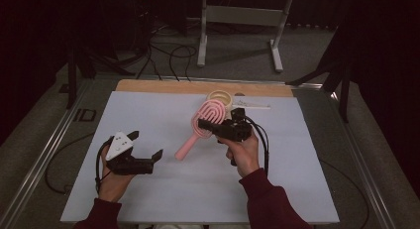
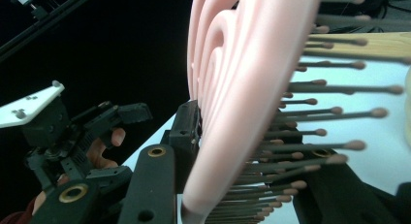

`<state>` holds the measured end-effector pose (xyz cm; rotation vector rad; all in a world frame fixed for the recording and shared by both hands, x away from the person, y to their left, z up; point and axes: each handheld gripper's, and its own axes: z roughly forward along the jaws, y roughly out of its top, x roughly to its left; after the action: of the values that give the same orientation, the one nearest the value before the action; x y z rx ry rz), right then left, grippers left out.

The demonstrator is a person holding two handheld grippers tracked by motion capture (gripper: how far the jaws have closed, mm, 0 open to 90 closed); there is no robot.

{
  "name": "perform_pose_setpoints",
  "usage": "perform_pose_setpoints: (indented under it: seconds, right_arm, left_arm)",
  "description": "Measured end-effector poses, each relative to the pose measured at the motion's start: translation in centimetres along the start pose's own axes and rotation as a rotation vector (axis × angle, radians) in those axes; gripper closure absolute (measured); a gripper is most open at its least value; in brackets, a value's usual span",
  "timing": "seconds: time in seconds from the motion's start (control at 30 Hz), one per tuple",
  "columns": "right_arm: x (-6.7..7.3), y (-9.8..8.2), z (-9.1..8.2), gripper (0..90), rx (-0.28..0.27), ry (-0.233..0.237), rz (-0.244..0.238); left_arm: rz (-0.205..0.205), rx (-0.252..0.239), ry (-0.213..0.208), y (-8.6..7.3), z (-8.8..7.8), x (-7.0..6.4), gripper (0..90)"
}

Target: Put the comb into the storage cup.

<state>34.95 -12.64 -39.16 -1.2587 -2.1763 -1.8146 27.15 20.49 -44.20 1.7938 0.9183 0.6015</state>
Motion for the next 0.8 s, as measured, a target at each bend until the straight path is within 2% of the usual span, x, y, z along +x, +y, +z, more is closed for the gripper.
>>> perform_pose_setpoints:
  seconds: [0.13,0.4,0.63,0.8]
  right_arm:
    - [0.0,0.0,0.1,64.1,0.002,-0.003,-0.002]
    - [0.1,0.2,0.1,64.1,0.002,-0.006,-0.013]
    - [0.3,0.5,0.4,64.0,0.005,-0.007,-0.02]
    - [0.4,0.8,0.6,64.0,0.003,-0.01,-0.023]
  left_arm:
    - [-0.014,-0.012,0.023,-1.4,-0.8,0.6,0.0]
    - [-0.008,-0.027,0.078,-4.0,-2.4,0.8,0.1]
    - [-0.021,-0.031,0.092,-5.2,-2.9,1.0,0.1]
    - [-0.01,-0.019,0.088,-5.7,-3.0,0.8,0.0]
